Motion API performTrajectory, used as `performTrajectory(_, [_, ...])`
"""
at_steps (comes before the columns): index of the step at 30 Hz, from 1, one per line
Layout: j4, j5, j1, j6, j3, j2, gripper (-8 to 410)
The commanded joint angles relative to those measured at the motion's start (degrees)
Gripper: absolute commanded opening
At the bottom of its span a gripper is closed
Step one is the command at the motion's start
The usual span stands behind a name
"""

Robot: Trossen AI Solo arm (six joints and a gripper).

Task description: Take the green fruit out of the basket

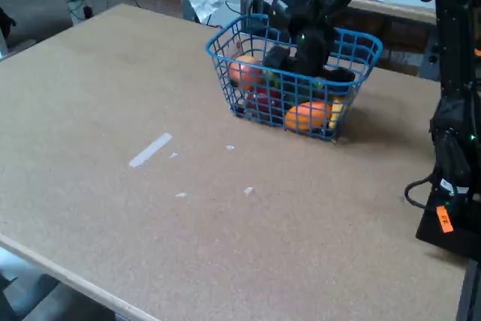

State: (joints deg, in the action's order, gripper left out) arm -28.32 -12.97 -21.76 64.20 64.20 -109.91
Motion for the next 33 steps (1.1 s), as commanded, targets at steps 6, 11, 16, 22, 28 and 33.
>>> performTrajectory(6, [0.20, -0.63, -0.02, 0.13, -0.04, -0.02, 331])
performTrajectory(11, [0.39, -0.74, -0.02, 0.37, -0.04, -0.02, 305])
performTrajectory(16, [0.59, -0.96, -0.02, 0.31, -0.04, -0.02, 259])
performTrajectory(22, [0.94, -0.94, -0.02, -1.53, -0.04, 0.00, 224])
performTrajectory(28, [1.60, -0.92, 0.00, -3.17, -0.04, 0.07, 209])
performTrajectory(33, [1.55, -0.94, 0.04, -3.61, 0.22, 1.55, 209])
